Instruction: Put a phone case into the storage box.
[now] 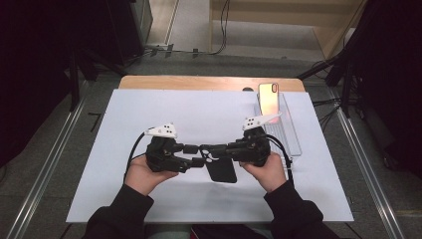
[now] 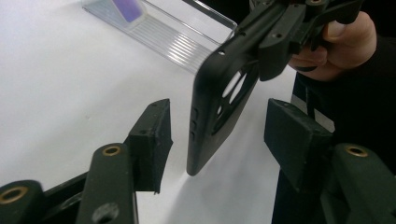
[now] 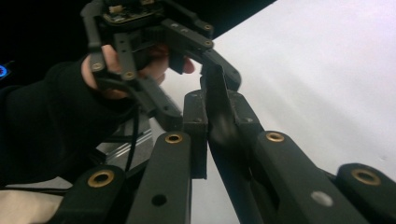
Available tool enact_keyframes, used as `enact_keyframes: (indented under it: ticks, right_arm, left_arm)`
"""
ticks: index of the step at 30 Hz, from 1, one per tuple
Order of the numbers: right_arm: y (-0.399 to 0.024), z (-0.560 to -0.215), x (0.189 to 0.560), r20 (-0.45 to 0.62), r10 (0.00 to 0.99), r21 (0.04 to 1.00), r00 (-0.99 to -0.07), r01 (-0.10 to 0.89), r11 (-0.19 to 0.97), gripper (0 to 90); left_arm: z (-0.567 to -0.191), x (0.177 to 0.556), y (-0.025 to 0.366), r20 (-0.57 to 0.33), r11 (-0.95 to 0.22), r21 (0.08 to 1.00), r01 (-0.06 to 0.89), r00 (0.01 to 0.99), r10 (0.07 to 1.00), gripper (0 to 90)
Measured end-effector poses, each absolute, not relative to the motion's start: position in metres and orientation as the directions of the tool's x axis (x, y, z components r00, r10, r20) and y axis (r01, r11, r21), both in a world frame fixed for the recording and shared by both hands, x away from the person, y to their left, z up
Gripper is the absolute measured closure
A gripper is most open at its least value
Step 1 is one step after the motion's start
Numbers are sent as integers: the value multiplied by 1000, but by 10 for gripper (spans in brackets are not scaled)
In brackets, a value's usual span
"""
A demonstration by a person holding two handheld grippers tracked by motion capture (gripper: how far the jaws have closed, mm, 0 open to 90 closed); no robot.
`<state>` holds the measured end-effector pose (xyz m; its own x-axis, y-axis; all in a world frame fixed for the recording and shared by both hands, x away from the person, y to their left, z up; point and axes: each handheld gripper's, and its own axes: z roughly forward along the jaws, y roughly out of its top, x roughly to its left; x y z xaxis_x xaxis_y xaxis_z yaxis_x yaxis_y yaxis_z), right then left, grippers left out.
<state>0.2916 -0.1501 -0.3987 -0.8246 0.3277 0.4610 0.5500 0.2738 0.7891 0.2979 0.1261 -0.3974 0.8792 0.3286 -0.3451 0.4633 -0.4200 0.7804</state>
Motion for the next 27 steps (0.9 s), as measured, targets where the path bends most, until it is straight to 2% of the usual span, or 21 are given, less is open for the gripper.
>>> enact_keyframes:
  ticks: [6, 11, 17, 23, 27]
  right_arm:
    - [-148, -399, 291, 469, 280, 796, -838, 538, 277, 785]
    - [-145, -400, 291, 482, 252, 793, -839, 540, 282, 785]
    - [-147, -402, 295, 512, 218, 788, -831, 555, 266, 778]
    - [-146, -403, 294, 482, 248, 798, -840, 538, 272, 679]
    - [-144, -402, 292, 448, 283, 809, -848, 520, 275, 555]
  left_arm:
    - [-397, 302, 126, -368, -415, 784, 461, 885, 287, 502]
    - [-398, 302, 124, -373, -435, 784, 443, 896, 241, 648]
    - [-396, 301, 124, -346, -467, 789, 399, 917, 199, 750]
    - [-393, 300, 124, -329, -485, 787, 381, 925, 192, 774]
    - [-391, 299, 125, -334, -473, 787, 395, 918, 213, 773]
